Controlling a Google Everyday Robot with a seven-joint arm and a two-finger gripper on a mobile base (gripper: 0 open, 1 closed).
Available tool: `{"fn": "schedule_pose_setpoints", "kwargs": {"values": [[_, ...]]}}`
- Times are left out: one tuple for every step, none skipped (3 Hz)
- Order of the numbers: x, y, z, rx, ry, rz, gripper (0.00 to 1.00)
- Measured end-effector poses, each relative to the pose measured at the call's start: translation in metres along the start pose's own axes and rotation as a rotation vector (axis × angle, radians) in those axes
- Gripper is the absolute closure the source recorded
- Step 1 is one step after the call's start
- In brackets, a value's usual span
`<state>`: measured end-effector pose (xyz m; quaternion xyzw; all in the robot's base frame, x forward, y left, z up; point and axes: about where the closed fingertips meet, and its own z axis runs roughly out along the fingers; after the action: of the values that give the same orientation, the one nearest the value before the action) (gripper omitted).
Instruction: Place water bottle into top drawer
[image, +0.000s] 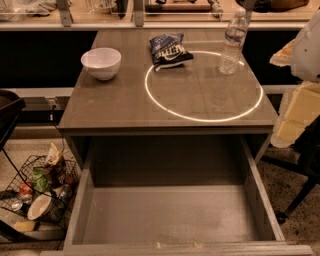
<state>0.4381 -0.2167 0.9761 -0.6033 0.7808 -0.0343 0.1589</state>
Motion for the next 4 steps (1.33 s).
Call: {"fn": "schedule_pose_setpoints", "kwargs": {"values": [[0.000,0.000,0.000,0.000,0.000,0.000,0.00],[0.001,-0.013,0.001,0.051,-0.050,0.051,0.00],[0.021,-0.038,0.007,0.134,-0.199,0.235,0.00],[0.031,-0.075,0.002,0.247,-0.352,0.365,0.00]]}}
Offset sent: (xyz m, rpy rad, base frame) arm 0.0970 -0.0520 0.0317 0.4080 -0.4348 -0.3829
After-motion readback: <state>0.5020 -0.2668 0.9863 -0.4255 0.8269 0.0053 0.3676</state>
